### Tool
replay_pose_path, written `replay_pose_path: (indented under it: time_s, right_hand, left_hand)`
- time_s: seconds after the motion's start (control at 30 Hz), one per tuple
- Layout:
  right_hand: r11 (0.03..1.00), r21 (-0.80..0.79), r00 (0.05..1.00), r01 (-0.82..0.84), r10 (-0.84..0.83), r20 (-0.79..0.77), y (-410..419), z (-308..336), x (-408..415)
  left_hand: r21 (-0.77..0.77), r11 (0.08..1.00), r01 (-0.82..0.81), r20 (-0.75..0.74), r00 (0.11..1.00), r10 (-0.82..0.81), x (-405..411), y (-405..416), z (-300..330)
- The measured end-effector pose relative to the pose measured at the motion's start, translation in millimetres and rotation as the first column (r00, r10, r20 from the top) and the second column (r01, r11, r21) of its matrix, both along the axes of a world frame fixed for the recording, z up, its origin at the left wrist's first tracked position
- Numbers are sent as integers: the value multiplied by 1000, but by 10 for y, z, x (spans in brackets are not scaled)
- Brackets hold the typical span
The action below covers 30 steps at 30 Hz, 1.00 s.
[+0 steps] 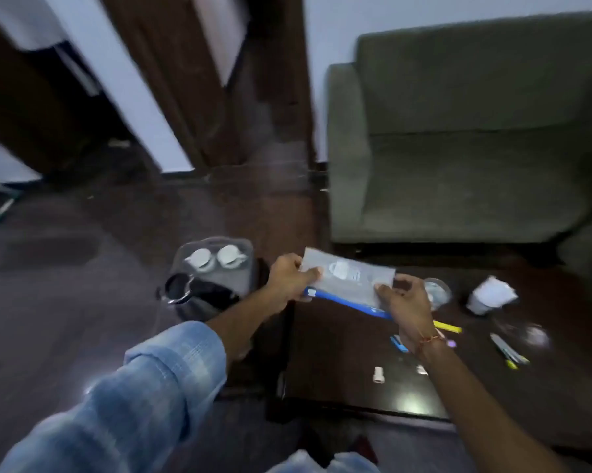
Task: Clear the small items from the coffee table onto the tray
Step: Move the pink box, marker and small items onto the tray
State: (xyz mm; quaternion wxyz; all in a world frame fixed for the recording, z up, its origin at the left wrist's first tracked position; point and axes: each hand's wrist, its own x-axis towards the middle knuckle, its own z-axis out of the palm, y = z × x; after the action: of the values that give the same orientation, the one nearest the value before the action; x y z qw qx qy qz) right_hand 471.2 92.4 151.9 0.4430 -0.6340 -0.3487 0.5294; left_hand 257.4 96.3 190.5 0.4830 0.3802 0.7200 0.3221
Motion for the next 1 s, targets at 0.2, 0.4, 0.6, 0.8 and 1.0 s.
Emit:
replay_pose_path:
  time_s: [0.2, 0.4, 0.6, 0.8, 1.0]
  right_hand:
    - [883, -227, 886, -411, 445, 129, -468, -417, -1277]
    - [782, -381, 853, -493, 521, -34, -777, -638, -2168]
    - [759, -529, 915, -379, 392, -94, -661, -883, -2968]
    - [738, -622, 954, -260, 297, -47, -467, -1079, -3539]
    - [694, -709, 985, -127, 170, -10, -361, -1345, -3735]
  left_hand:
    - [-170, 914, -369, -77, 929, 361, -1241, -1246, -494]
    - [-219, 814, -538, -120, 843, 525, -2054, -1747, -743]
    - [-295, 785, -544, 24, 817, 575, -2889, -1621, -1051]
    - [-422, 759, -495, 125, 798, 590, -3530, -1289, -1343]
    - [-459, 766, -450, -37, 871, 490, -3678, -1052, -1600]
